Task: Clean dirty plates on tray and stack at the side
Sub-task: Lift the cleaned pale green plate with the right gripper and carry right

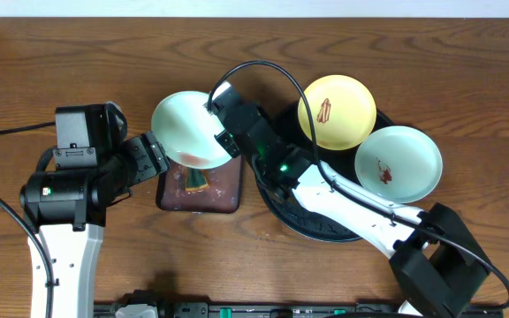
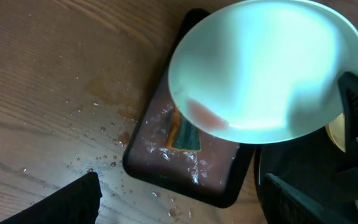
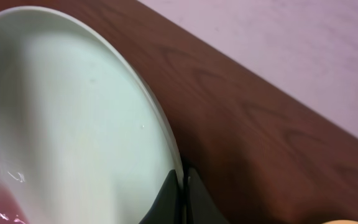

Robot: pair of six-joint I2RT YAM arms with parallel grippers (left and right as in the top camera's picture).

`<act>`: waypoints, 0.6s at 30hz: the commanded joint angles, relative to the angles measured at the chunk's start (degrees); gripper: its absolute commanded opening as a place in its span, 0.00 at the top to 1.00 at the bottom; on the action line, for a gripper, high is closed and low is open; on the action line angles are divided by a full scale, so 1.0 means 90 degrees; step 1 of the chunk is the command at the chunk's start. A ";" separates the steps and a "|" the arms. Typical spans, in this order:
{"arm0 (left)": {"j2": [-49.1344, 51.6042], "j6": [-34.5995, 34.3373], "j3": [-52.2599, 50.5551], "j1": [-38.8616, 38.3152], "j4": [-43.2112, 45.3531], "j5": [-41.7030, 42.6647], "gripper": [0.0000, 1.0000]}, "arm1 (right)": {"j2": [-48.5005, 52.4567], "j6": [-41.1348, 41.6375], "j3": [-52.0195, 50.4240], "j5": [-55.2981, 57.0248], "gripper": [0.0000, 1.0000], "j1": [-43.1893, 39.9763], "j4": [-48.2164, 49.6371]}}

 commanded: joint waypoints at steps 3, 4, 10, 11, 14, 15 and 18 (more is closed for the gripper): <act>0.0007 0.0085 0.0080 0.0022 -0.0015 -0.0056 0.18 | -0.0573 -0.0981 0.0051 0.0325 0.99 0.0044 0.0066; 0.0007 0.0085 0.0080 0.0022 -0.0015 -0.0056 0.18 | -0.0605 -0.1073 0.0051 0.0330 0.99 0.0053 0.0083; 0.0007 0.0085 0.0080 0.0022 -0.0015 -0.0056 0.18 | -0.0886 -0.2353 0.0051 0.1503 0.99 0.0318 0.0469; 0.0007 0.0085 0.0080 0.0022 -0.0015 -0.0056 0.18 | -0.0886 -0.2725 0.0051 0.1744 0.99 0.0401 0.0517; 0.0007 0.0085 0.0080 0.0022 -0.0015 -0.0056 0.18 | -0.0886 -0.3381 0.0051 0.2096 0.99 0.0583 0.0534; 0.0007 0.0085 0.0080 0.0022 -0.0015 -0.0056 0.18 | -0.0886 -0.3667 0.0051 0.2164 0.99 0.0661 0.0534; 0.0007 0.0085 0.0080 0.0022 -0.0015 -0.0056 0.18 | -0.0884 -0.4333 0.0051 0.2266 0.99 0.0806 0.0534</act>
